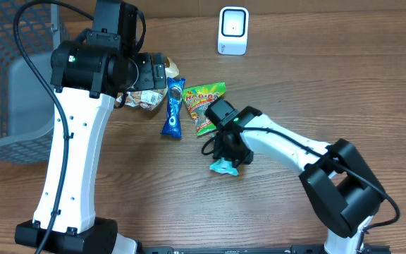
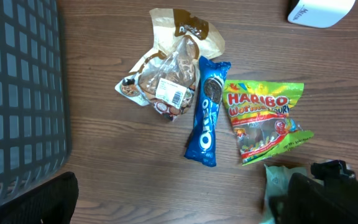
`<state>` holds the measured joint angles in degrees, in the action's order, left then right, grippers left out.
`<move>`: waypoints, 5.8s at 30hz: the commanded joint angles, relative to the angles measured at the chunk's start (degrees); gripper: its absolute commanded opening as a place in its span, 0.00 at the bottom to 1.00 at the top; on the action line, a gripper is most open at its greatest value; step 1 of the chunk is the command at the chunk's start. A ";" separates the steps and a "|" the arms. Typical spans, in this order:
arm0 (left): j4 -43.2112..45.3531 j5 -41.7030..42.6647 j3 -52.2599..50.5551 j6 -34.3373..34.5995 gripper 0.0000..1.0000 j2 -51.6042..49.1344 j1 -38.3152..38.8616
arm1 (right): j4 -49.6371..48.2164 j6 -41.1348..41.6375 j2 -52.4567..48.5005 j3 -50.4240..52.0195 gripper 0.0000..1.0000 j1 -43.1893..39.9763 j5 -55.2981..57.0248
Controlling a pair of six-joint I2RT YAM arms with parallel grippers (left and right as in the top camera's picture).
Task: Scan the item barcode
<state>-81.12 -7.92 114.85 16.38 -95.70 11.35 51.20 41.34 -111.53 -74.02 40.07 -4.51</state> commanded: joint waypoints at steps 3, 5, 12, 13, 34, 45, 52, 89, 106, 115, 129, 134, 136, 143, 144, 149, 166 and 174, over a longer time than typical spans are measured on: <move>0.17 0.48 0.00 0.57 0.99 -0.35 -0.20 | 1.92 -23.02 2.71 -2.23 0.60 -2.93 0.74; 0.17 0.48 0.00 0.57 0.99 -0.35 -0.20 | 2.05 -23.87 2.71 -2.23 0.63 -3.87 1.44; 0.13 0.48 0.00 0.57 0.99 -0.35 -0.20 | 8.31 -15.65 3.30 -5.35 0.71 -6.99 -9.99; 0.13 0.48 0.00 0.57 0.99 -0.35 -0.20 | 8.76 -14.36 3.67 -5.35 0.71 -7.10 -11.91; 0.15 0.48 0.00 0.57 1.00 -0.35 -0.20 | 5.73 -11.32 4.07 3.52 0.41 -1.18 -1.05; 0.17 0.48 0.00 0.57 1.00 -0.35 -0.20 | 5.81 -13.57 5.14 1.46 0.08 -1.25 3.54; 0.39 0.48 0.00 0.57 1.00 -0.35 -0.20 | 9.68 -20.81 12.92 -3.02 0.04 -1.22 8.74; 1.03 0.48 0.00 0.59 0.99 -0.42 -0.20 | 10.27 -50.60 33.14 -1.68 0.04 0.72 1.03; 1.25 0.52 0.00 0.59 0.98 -0.57 -0.17 | -1.42 -44.52 15.63 6.25 0.04 0.68 3.69; 1.25 2.40 0.00 0.59 0.97 -0.57 -0.17 | -3.32 -31.87 7.54 6.25 0.04 -3.10 8.87; 1.84 2.43 0.00 0.57 0.97 -0.57 -0.17 | 3.28 -31.67 7.58 1.29 0.48 -12.15 -11.82; 1.84 2.43 0.00 0.59 0.97 -0.57 -0.17 | 10.01 -31.67 7.67 -6.47 0.50 -17.70 -20.37; 1.81 2.43 0.00 0.59 0.97 -0.57 -0.20 | 12.39 -31.67 7.67 -8.72 0.63 -20.31 -22.69; 1.84 2.43 0.00 0.59 0.97 -0.57 -0.17 | 9.27 -37.86 7.52 -3.21 0.74 -28.79 -26.95; 1.84 2.45 0.00 0.59 0.97 -0.57 -0.17 | 8.24 -39.71 7.52 -1.64 0.73 -29.73 -29.86; 1.88 2.45 0.00 0.59 0.97 -0.57 -0.17 | -1.53 -43.32 7.52 7.39 0.72 -32.33 -41.64; 2.08 3.43 0.00 0.59 0.93 -0.57 -0.17 | -29.09 -34.01 7.50 24.39 0.54 -31.87 -45.51; 2.05 3.54 0.00 0.61 0.92 -0.57 -0.07 | -35.39 -30.60 7.50 28.44 0.40 -31.78 -42.69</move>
<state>-79.26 -4.95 114.85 16.40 -95.72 11.35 16.62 8.82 -104.62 -46.89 7.99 -49.01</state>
